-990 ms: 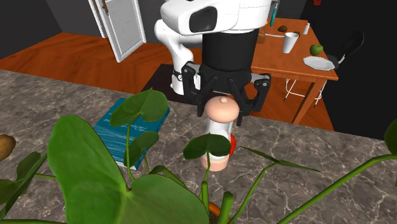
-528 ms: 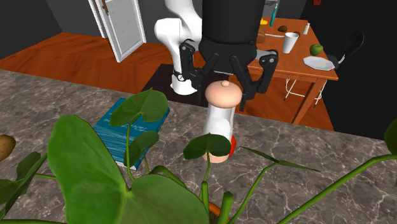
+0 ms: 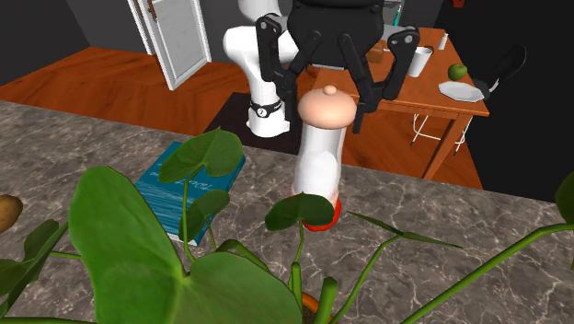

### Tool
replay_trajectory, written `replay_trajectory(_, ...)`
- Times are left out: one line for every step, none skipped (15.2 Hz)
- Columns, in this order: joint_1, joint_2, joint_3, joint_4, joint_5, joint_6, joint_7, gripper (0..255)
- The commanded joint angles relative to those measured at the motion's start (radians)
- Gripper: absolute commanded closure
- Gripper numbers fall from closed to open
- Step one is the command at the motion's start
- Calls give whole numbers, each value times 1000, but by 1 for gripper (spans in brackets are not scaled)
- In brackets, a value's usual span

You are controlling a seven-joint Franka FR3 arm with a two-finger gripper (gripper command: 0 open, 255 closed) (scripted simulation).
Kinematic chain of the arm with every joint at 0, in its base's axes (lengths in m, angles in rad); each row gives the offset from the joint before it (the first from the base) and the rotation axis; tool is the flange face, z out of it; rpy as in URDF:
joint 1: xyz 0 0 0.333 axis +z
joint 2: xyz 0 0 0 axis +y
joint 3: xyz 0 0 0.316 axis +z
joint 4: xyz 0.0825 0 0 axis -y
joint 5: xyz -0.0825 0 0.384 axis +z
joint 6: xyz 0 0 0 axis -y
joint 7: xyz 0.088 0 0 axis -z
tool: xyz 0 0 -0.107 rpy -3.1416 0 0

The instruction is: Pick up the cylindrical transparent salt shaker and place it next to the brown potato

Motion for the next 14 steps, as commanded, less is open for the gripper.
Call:
replay_trajectory(5,15,1,50,-5,-36,1,255)
replay_trajectory(8,24,1,77,-8,-54,1,255)
replay_trajectory(12,33,2,104,-11,-73,2,255)
replay_trajectory(14,38,2,120,-13,-83,2,255)
replay_trajectory(-9,8,-5,71,-1,-62,-21,255)
replay_trajectory(-30,-19,-12,26,11,-43,-44,255)
replay_trajectory(-50,-44,-20,-15,21,-25,-67,255)
replay_trajectory(-69,-67,-28,-52,30,-9,-91,255)
replay_trajectory(-87,-88,-37,-87,39,6,-115,255)
replay_trajectory(-104,-108,-46,-119,47,20,-138,255)
replay_trajectory(-120,-126,-56,-149,55,33,-163,255)
replay_trajectory(-135,-142,-66,-176,61,46,-187,255)
replay_trajectory(-150,-157,-77,-202,67,57,-211,255)
replay_trajectory(-164,-171,-88,-226,73,68,-235,255)
